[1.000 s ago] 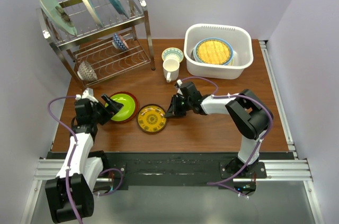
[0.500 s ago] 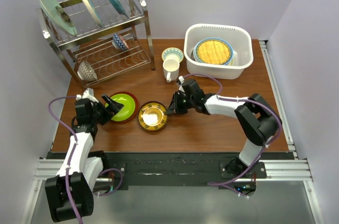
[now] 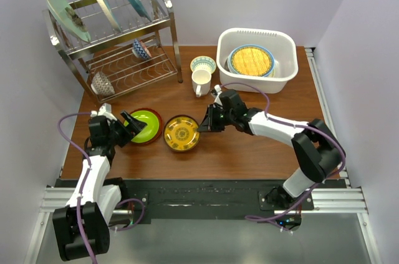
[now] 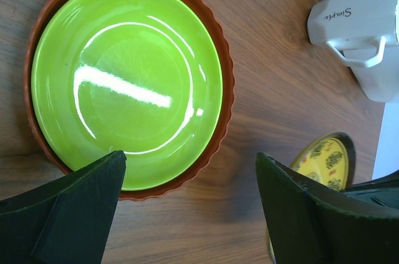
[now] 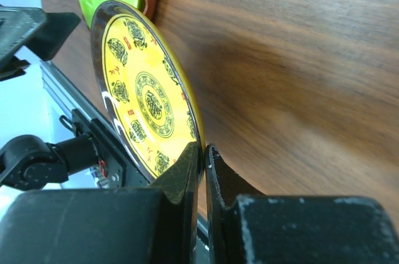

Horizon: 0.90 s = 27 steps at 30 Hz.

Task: Place the plates into the plastic bin on the countertop
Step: Pick up the plate at the center of the board.

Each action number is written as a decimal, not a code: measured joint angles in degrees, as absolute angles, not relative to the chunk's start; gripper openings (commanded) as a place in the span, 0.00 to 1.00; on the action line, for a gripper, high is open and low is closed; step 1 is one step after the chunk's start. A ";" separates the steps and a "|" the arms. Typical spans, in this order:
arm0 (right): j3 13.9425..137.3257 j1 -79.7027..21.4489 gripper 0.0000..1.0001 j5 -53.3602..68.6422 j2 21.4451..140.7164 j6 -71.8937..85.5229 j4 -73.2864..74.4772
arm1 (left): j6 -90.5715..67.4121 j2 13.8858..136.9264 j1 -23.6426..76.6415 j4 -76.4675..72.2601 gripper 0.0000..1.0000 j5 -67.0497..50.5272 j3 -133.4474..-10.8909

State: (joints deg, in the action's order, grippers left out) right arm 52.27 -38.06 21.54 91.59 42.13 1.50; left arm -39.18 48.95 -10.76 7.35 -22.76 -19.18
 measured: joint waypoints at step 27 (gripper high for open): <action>56.31 -24.91 0.00 24.23 83.05 39.31 9.80 | -39.18 48.95 -10.24 6.50 0.90 -23.86 -19.18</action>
State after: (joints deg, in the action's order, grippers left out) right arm 56.31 -24.91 24.23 83.05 39.31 9.80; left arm -39.18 48.95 -10.24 6.50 -23.86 -19.18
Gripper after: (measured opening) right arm 0.069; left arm 0.899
